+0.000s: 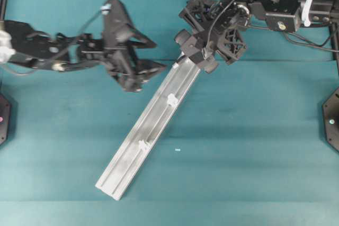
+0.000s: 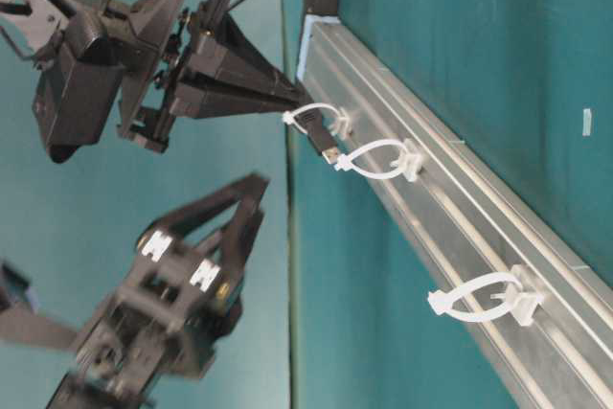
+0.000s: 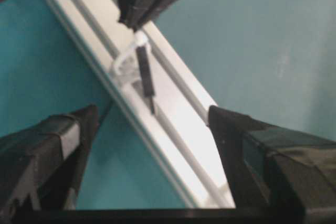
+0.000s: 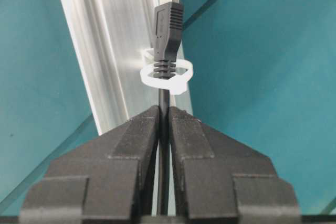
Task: Pass the USB cable through three rings with both arms.
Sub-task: 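Move the left gripper to the connector beyond the first ring and grasp it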
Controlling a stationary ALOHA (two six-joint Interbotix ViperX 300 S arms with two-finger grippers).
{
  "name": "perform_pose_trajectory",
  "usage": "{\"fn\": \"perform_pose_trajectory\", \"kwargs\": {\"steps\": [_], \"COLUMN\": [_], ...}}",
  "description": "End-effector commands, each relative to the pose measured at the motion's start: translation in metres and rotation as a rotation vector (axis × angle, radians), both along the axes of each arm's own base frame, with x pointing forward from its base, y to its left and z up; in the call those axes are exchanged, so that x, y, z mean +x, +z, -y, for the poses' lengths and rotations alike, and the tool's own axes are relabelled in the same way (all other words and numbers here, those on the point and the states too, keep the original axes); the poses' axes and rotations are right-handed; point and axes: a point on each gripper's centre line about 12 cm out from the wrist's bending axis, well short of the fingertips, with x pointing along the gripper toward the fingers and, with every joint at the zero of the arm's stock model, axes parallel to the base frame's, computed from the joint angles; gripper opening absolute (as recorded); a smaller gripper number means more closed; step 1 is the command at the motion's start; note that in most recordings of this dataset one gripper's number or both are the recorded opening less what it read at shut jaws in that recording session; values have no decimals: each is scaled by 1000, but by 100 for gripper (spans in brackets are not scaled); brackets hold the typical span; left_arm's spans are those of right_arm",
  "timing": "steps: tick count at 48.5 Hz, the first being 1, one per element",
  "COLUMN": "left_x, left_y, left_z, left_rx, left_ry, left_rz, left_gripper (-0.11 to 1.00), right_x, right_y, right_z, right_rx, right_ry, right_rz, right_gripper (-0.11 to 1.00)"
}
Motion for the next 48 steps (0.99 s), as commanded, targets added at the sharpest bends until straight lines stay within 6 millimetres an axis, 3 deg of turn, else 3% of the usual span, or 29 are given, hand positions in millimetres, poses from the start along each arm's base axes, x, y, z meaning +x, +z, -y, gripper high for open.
{"fn": "perform_pose_trajectory", "kwargs": {"steps": [1, 11, 25, 48], "left_x": [15, 36, 41, 46], "left_y": [1, -14, -37, -40], "left_z": [-2, -9, -9, -11], "left_rx": [5, -49, -153, -148], "left_ry": [-3, 24, 72, 70], "left_rz": [27, 41, 29, 48], "left_gripper": [90, 90, 90, 87], "right_x": [3, 3, 3, 4], "right_y": [0, 0, -1, 0], "right_z": [-2, -2, -2, -4], "right_rx": [-5, -4, -6, 17], "right_ry": [13, 13, 12, -3], "right_rz": [7, 8, 8, 21], "right_gripper": [11, 11, 11, 11]}}
